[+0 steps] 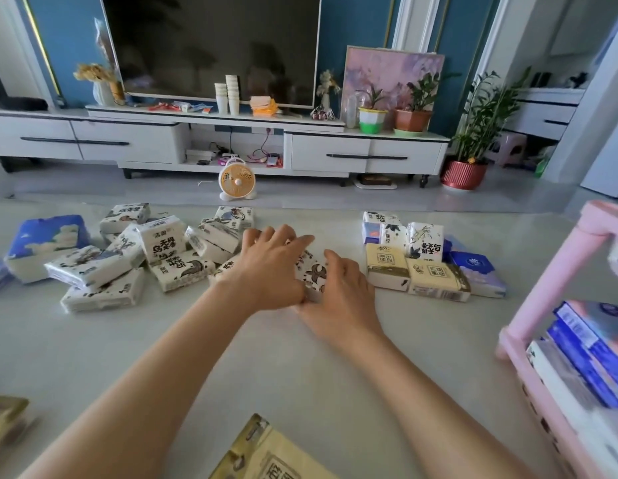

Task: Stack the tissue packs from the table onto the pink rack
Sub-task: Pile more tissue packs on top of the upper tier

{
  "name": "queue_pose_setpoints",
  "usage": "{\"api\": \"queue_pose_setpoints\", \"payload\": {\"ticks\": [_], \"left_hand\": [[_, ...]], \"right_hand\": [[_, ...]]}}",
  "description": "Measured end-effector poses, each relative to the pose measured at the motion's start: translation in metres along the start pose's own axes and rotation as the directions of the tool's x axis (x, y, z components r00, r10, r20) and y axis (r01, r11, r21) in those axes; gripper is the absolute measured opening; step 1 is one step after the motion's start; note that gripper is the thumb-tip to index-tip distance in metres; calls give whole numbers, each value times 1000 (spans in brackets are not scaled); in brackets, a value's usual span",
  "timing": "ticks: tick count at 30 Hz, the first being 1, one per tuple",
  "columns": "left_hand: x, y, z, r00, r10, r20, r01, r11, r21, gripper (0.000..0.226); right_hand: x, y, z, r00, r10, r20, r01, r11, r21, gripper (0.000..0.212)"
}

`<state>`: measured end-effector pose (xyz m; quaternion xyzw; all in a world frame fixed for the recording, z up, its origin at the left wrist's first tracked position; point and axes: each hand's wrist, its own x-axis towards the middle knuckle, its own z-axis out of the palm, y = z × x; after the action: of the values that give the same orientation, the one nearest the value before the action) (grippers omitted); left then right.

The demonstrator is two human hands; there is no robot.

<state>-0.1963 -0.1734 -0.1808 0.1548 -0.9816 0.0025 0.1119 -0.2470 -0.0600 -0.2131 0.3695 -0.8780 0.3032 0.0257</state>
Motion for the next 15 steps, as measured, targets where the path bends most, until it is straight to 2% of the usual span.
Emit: {"api": "queue_pose_setpoints", "payload": {"ticks": [2, 5, 8, 12, 15], "left_hand": [[-1, 6, -9, 988, -34, 148, 27, 998, 52, 71], [-11, 11, -16, 976, -56, 212, 32, 993, 118, 53], [-31, 11, -30, 983, -79, 164, 61, 992, 114, 60], [-73, 13, -78, 992, -121, 44, 123, 991, -51, 89], [-104, 21, -131, 995, -92, -45, 84, 984, -155, 88]], "right_hand": [[-1, 1, -5, 1000, 4, 24, -5, 999, 53, 79], [-10, 2, -11, 999, -22, 30, 17, 988, 154, 84], [-28, -1, -22, 997, -66, 29, 54, 951, 304, 80], [-51, -20, -65, 981, -166, 98, 112, 905, 410, 80], [-75, -47, -112, 960, -256, 109, 185, 880, 438, 70]]}}
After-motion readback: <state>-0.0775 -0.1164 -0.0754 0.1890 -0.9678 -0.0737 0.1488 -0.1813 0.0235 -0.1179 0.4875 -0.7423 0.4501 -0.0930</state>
